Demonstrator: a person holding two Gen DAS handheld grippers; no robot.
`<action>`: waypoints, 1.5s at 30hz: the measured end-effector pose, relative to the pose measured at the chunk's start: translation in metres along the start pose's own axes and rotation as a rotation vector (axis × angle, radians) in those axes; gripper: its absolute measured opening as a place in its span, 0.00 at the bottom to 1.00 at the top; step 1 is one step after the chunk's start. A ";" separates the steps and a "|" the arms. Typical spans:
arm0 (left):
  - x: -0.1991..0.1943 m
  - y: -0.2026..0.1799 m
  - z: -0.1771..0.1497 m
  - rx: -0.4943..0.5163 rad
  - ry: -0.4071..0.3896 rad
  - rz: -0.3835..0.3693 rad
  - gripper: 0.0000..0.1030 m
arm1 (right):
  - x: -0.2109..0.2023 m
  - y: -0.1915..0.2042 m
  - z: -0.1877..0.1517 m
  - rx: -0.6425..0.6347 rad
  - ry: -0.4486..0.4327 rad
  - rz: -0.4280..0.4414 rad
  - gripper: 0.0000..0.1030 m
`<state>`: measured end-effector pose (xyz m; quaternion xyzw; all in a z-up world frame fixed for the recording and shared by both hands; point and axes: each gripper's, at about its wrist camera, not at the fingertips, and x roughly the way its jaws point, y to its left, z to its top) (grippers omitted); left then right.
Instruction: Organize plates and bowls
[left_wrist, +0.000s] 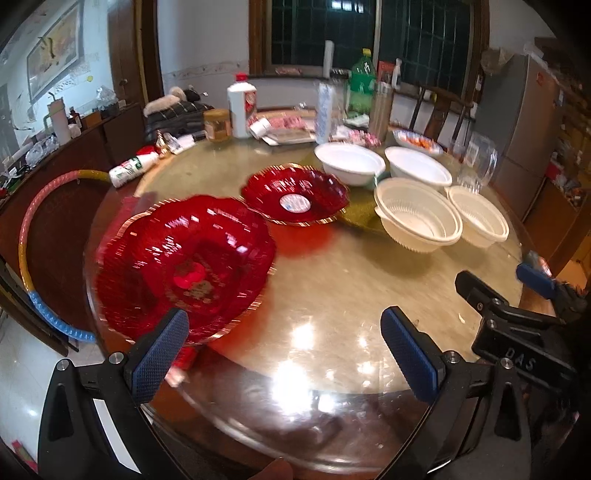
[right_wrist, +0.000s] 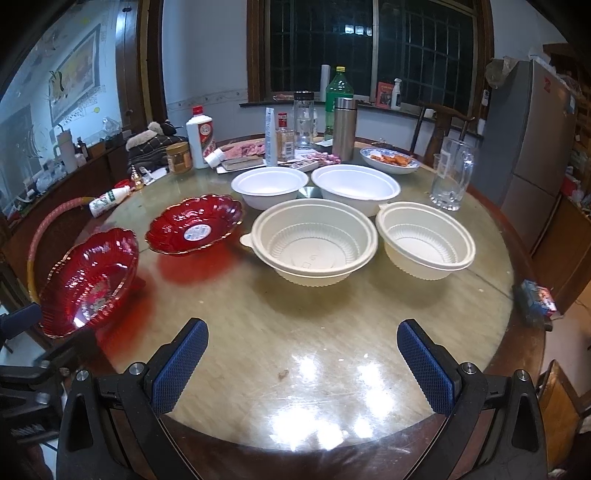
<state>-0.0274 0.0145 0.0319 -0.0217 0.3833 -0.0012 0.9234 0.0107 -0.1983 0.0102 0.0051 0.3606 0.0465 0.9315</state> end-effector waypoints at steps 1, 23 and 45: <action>-0.006 0.010 0.001 -0.013 -0.018 -0.002 1.00 | 0.001 0.000 0.001 0.013 0.011 0.034 1.00; 0.075 0.176 0.001 -0.336 0.180 0.172 0.48 | 0.112 0.112 0.032 0.170 0.393 0.597 0.85; 0.085 0.158 0.033 -0.290 0.116 0.256 0.11 | 0.131 0.147 0.057 0.000 0.341 0.511 0.16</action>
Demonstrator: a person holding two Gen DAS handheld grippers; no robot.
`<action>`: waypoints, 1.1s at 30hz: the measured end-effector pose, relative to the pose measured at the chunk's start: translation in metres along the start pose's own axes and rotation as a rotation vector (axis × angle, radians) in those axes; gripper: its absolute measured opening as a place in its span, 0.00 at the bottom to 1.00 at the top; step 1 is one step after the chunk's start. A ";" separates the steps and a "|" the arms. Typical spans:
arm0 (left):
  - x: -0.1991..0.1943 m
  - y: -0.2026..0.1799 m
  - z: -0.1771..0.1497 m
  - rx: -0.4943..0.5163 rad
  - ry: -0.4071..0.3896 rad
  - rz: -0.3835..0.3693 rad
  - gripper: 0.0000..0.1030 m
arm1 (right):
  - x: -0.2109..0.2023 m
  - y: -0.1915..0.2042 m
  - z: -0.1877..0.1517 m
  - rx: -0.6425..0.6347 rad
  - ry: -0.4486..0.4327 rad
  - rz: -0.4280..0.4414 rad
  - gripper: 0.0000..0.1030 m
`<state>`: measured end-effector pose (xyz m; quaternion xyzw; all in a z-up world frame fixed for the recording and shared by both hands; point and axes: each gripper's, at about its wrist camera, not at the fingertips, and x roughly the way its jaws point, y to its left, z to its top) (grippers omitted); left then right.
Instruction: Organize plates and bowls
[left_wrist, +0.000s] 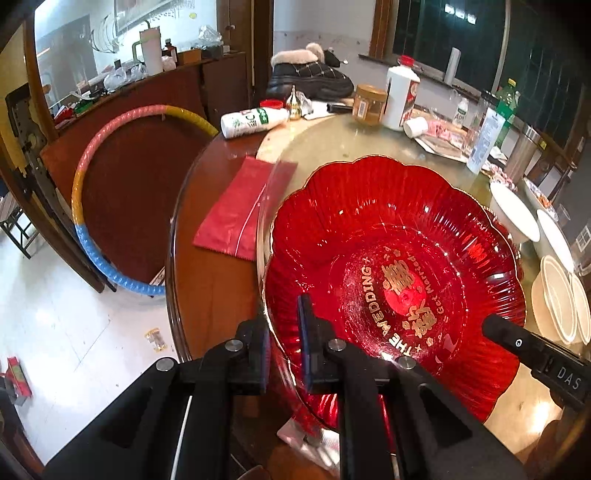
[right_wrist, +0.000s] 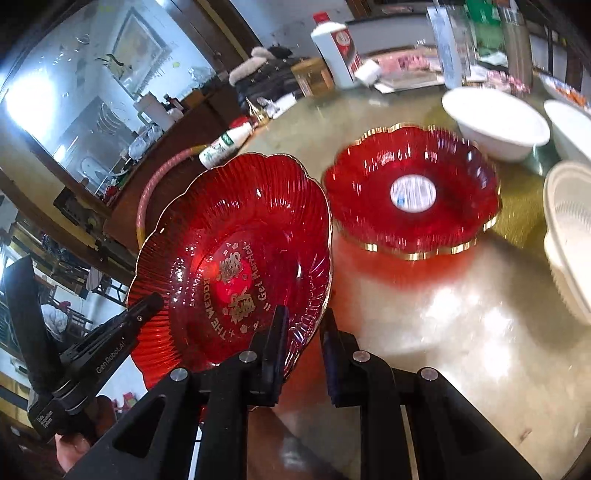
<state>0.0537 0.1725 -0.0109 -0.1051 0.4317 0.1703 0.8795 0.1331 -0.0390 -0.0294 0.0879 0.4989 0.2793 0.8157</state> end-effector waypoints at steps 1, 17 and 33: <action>0.002 -0.001 0.001 0.000 0.003 0.001 0.10 | 0.002 -0.002 0.002 0.007 0.004 0.005 0.16; 0.029 -0.009 -0.010 0.000 0.076 0.007 0.12 | 0.021 -0.014 0.005 0.029 0.027 -0.002 0.17; 0.021 -0.008 -0.011 -0.002 0.066 0.006 0.67 | 0.015 -0.027 0.005 0.068 0.031 0.061 0.43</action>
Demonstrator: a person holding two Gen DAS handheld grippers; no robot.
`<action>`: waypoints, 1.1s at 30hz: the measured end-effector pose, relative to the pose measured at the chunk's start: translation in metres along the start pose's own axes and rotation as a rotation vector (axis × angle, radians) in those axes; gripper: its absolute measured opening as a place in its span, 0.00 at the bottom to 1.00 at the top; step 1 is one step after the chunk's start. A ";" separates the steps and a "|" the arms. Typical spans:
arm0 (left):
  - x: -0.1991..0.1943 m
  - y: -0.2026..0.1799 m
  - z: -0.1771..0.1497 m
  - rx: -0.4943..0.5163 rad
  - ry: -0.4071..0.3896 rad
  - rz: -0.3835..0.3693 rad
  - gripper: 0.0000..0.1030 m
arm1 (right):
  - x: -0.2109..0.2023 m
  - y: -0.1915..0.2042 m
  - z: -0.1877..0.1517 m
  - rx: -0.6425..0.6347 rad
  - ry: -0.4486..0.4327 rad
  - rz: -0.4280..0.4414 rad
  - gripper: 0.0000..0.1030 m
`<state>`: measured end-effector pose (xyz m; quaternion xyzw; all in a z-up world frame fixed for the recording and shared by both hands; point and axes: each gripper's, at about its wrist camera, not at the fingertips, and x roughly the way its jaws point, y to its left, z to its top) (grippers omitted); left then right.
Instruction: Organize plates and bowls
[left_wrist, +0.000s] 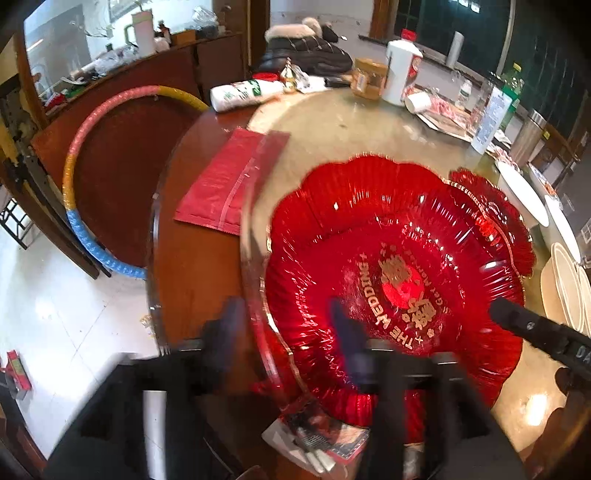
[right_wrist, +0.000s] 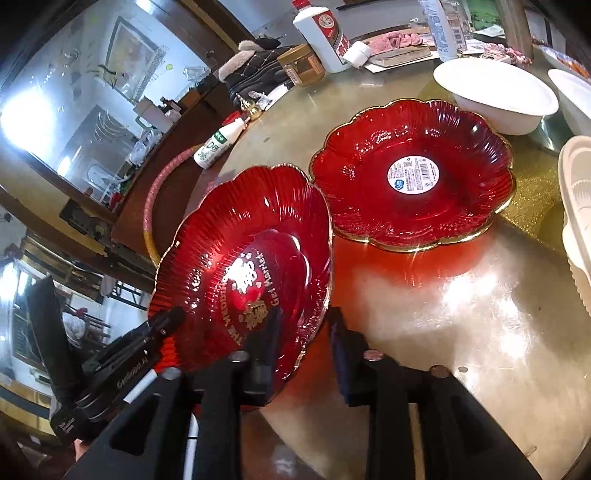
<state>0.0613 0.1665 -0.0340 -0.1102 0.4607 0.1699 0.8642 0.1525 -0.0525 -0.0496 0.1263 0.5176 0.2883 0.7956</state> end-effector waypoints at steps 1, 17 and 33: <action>-0.007 0.003 0.000 -0.007 -0.025 0.007 0.73 | -0.004 -0.001 0.000 0.003 -0.011 0.000 0.58; -0.062 0.015 0.022 -0.053 -0.157 -0.186 0.86 | -0.070 -0.062 0.006 0.219 -0.155 0.048 0.99; 0.009 -0.127 0.132 0.137 0.145 -0.399 0.91 | -0.033 -0.094 0.057 0.376 -0.064 0.126 0.99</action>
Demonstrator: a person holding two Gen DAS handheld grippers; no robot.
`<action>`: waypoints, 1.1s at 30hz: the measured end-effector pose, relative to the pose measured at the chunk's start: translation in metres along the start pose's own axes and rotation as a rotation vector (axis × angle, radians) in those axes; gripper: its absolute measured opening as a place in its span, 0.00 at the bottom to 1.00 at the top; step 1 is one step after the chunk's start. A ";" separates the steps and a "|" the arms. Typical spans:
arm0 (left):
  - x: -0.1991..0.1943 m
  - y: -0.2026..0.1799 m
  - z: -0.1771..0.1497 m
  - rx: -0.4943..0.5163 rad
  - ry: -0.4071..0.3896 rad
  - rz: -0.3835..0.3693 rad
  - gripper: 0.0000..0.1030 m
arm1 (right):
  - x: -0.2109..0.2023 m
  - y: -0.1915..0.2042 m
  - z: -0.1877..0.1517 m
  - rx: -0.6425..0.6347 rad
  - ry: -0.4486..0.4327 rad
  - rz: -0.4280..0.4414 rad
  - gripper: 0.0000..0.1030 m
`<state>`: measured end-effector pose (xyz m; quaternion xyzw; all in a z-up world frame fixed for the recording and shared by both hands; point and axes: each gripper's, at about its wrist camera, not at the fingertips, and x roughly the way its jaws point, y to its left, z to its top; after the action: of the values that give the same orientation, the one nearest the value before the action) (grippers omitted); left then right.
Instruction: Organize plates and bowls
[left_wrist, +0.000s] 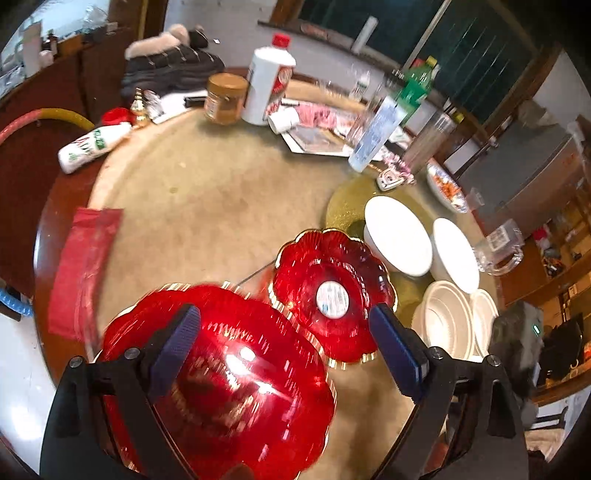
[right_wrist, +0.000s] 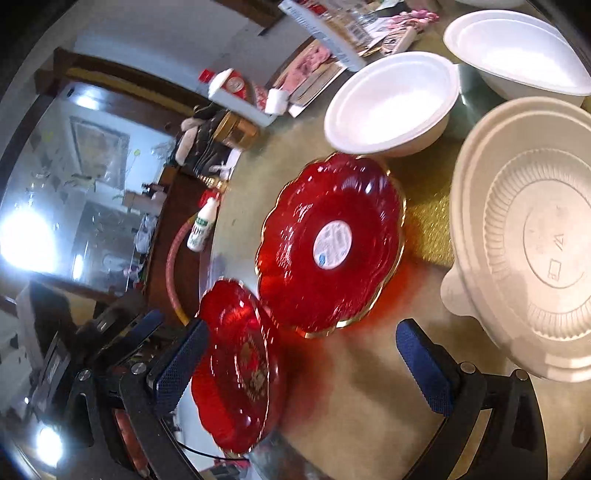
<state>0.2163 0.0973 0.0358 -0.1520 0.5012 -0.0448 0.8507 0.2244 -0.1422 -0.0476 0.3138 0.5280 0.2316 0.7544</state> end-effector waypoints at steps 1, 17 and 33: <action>0.011 -0.003 0.005 0.002 0.023 0.003 0.91 | 0.000 -0.002 0.002 0.005 -0.006 -0.003 0.99; 0.109 -0.015 0.017 0.004 0.216 -0.009 0.63 | 0.023 -0.033 0.020 0.031 0.008 -0.025 0.57; 0.102 -0.024 0.015 0.106 0.166 0.179 0.16 | 0.020 -0.029 0.017 -0.044 -0.042 -0.131 0.14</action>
<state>0.2812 0.0543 -0.0355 -0.0573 0.5784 -0.0073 0.8137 0.2475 -0.1524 -0.0772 0.2669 0.5262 0.1867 0.7855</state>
